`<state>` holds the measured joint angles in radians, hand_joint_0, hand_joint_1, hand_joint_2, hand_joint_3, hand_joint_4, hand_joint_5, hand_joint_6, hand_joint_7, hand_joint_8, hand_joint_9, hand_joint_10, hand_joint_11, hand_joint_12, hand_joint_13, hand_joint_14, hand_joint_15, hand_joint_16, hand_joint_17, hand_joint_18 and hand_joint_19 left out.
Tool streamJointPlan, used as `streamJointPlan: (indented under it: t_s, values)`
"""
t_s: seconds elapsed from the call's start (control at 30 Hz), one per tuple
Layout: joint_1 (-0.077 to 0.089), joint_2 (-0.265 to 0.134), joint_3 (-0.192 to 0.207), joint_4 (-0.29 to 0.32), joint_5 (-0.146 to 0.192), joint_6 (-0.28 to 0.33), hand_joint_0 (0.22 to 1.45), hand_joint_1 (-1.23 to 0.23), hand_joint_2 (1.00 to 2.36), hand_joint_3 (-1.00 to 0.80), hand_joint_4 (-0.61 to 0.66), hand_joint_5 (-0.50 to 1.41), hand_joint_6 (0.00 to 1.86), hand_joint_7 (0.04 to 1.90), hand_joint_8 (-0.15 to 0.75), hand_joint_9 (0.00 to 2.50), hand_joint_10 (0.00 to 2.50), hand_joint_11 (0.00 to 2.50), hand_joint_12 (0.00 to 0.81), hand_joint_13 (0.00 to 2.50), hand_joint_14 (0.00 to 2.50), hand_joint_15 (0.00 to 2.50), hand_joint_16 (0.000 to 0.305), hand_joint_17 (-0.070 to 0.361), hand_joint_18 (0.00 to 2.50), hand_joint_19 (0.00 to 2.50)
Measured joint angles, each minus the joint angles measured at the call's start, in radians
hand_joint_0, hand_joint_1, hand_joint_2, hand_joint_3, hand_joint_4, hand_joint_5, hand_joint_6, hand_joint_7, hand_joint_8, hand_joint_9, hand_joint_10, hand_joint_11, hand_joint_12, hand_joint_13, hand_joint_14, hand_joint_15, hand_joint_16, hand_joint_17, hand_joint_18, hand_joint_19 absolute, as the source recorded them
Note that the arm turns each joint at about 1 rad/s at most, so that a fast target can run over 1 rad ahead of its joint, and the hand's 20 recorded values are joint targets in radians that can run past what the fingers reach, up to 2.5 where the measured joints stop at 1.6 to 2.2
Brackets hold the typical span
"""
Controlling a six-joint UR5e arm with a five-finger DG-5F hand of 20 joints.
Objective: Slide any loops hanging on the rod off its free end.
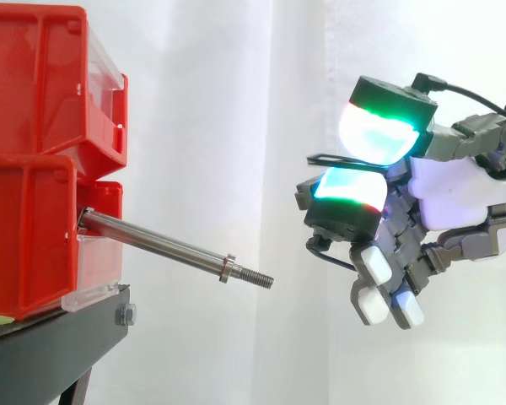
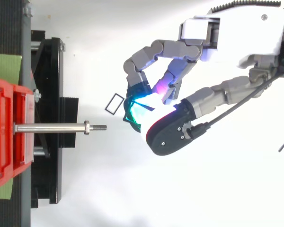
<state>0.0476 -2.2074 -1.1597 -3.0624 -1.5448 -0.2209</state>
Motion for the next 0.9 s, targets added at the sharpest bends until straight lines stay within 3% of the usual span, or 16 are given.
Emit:
streamJointPlan:
  t_s: [0.3, 0.5, 0.77, 0.9]
  values:
    - [-0.001, 0.0, 0.0, 0.001, -0.001, 0.002, 0.6, -0.44, 1.01, -0.41, 0.21, -0.1, 0.61, 1.45, 0.353, 1.05, 0.02, 0.5, 0.398, 0.91, 0.01, 0.31, 0.064, 0.145, 0.84, 0.66]
    - [-0.001, 0.0, 0.0, 0.001, -0.001, 0.003, 0.61, -0.44, 1.02, -0.33, 0.21, -0.1, 0.6, 1.46, 0.352, 1.06, 0.02, 0.51, 0.396, 0.92, 0.01, 0.31, 0.065, 0.146, 0.85, 0.65]
    - [-0.002, 0.0, 0.0, 0.002, -0.001, 0.003, 0.58, -0.57, 1.03, -0.2, 0.23, -0.12, 0.63, 1.45, 0.355, 1.03, 0.02, 0.53, 0.401, 0.89, 0.01, 0.31, 0.066, 0.148, 0.84, 0.65]
    - [-0.002, 0.0, 0.0, 0.002, -0.001, 0.003, 0.58, -0.71, 1.02, -0.19, 0.23, -0.17, 0.72, 1.38, 0.349, 0.97, 0.02, 0.54, 0.402, 0.88, 0.01, 0.31, 0.066, 0.15, 0.84, 0.64]
